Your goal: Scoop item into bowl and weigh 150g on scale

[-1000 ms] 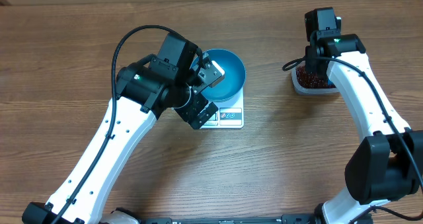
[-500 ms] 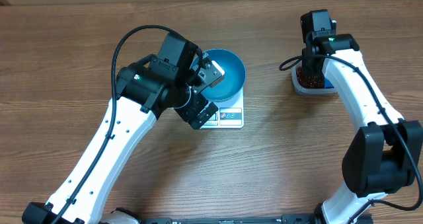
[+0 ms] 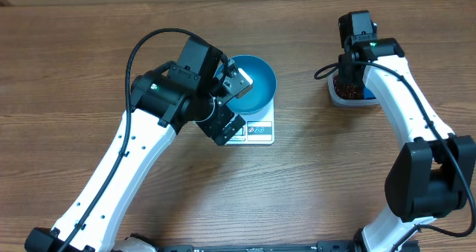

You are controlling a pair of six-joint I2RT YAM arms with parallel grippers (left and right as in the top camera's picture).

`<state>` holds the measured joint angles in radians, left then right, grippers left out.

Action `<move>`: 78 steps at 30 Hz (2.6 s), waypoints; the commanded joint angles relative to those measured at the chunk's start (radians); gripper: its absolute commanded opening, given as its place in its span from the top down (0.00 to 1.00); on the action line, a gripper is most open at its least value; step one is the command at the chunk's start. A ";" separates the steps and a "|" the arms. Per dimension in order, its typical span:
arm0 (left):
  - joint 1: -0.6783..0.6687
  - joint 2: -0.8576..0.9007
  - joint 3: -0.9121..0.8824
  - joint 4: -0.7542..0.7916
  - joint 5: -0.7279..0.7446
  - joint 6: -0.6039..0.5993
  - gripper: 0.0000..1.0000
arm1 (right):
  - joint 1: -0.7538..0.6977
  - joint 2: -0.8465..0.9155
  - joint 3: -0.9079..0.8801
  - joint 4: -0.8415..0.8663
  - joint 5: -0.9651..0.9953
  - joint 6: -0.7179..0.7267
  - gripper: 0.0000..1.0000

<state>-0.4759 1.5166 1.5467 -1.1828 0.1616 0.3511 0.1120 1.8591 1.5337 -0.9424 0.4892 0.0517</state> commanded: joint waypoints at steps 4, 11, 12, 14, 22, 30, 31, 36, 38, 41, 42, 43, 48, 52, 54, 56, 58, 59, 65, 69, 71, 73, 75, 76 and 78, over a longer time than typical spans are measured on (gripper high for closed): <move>0.005 0.000 -0.002 -0.002 0.015 0.019 0.01 | -0.001 0.007 0.031 -0.004 -0.047 0.023 0.96; 0.005 0.000 -0.002 -0.002 0.015 0.019 0.00 | -0.001 0.007 0.031 -0.017 -0.089 0.030 0.96; 0.005 0.000 -0.002 -0.002 0.015 0.019 0.01 | -0.001 0.007 0.031 -0.019 -0.101 0.031 0.96; 0.005 0.000 -0.002 -0.002 0.015 0.019 0.00 | -0.001 0.007 0.031 -0.023 -0.123 0.032 0.96; 0.005 0.000 -0.002 -0.002 0.015 0.019 0.00 | -0.001 0.007 0.031 -0.031 -0.170 0.069 0.96; 0.005 0.000 -0.002 -0.002 0.015 0.019 0.01 | -0.017 0.007 0.031 -0.051 -0.186 0.106 0.96; 0.005 0.000 -0.002 -0.002 0.015 0.019 0.00 | -0.025 0.007 0.031 -0.055 -0.206 0.109 0.96; 0.005 0.000 -0.002 -0.002 0.015 0.019 0.00 | -0.076 0.007 0.031 -0.055 -0.308 0.111 0.96; 0.005 0.000 -0.002 -0.002 0.015 0.019 0.00 | -0.099 0.007 0.031 -0.055 -0.344 0.117 0.96; 0.005 0.000 -0.002 -0.002 0.015 0.019 0.01 | -0.128 0.007 0.031 -0.055 -0.404 0.116 0.96; 0.005 0.000 -0.002 -0.002 0.015 0.019 0.00 | -0.135 0.007 0.031 -0.055 -0.419 0.116 0.96; 0.005 0.000 -0.002 -0.002 0.015 0.019 0.01 | -0.141 0.007 0.031 -0.056 -0.428 0.116 0.96; 0.005 0.000 -0.002 -0.002 0.015 0.019 0.00 | -0.143 0.007 0.031 -0.060 -0.432 0.116 0.96; 0.005 0.000 -0.002 -0.002 0.015 0.019 0.01 | -0.143 0.007 0.031 -0.062 -0.437 0.116 0.96; 0.005 0.000 -0.002 -0.002 0.015 0.019 0.00 | -0.143 0.007 0.031 -0.063 -0.455 0.115 0.96; 0.005 0.000 -0.002 -0.002 0.015 0.019 0.00 | -0.143 0.007 0.031 -0.062 -0.475 0.115 0.96; 0.005 0.000 -0.002 -0.002 0.015 0.019 0.01 | -0.143 0.007 0.031 -0.062 -0.492 0.115 0.96; 0.005 0.000 -0.002 -0.002 0.015 0.019 0.01 | -0.143 0.007 0.031 -0.062 -0.492 0.116 0.96; 0.005 0.000 -0.002 -0.002 0.015 0.019 0.00 | -0.144 0.007 0.031 -0.063 -0.519 0.115 0.96; 0.005 0.000 -0.002 -0.002 0.015 0.019 0.01 | -0.148 0.007 0.031 -0.058 -0.564 0.117 0.96; 0.005 0.000 -0.002 -0.002 0.015 0.019 0.01 | -0.151 0.007 0.031 -0.058 -0.573 0.124 0.96; 0.005 0.000 -0.002 -0.002 0.015 0.019 0.00 | -0.156 0.007 0.031 -0.060 -0.575 0.133 0.96; 0.005 0.000 -0.002 -0.002 0.015 0.019 0.00 | -0.166 0.007 0.031 -0.060 -0.590 0.136 0.96; 0.005 0.000 -0.002 -0.002 0.015 0.019 0.00 | -0.170 0.007 0.031 -0.060 -0.598 0.138 0.96; 0.005 0.000 -0.002 -0.002 0.015 0.019 0.01 | -0.181 0.007 0.031 -0.062 -0.604 0.159 0.96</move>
<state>-0.4759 1.5166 1.5467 -1.1831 0.1616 0.3511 -0.0555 1.8584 1.5635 -0.9981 -0.0433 0.1696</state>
